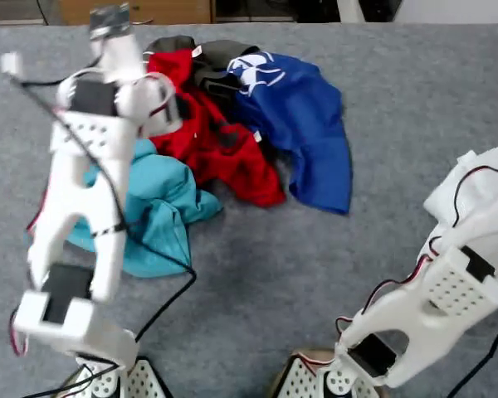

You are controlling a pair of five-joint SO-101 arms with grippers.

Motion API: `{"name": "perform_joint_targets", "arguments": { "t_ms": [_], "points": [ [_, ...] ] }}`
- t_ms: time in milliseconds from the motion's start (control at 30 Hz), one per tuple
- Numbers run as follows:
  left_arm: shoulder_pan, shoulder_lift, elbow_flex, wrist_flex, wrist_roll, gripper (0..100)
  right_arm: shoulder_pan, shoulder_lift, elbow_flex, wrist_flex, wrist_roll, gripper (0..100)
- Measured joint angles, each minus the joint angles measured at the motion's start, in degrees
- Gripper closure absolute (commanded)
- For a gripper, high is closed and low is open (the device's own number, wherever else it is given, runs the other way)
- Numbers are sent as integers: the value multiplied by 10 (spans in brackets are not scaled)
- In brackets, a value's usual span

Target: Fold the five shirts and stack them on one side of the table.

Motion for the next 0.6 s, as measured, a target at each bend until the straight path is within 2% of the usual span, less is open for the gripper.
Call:
{"name": "perform_joint_targets", "arguments": {
  "t_ms": [167, 333, 500, 600],
  "points": [
    [15, 151, -178, -1, 24, 732, -41, 55, 0, 0, 0, 996],
    [58, 317, -346, -4, 23, 736, -87, 115, 0, 0, 0, 996],
    [72, 480, -448, -20, 25, 779, -109, 160, 0, 0, -4, 996],
    [56, 562, -487, -46, 25, 857, -110, 174, 0, 0, -4, 996]
  ]
}}
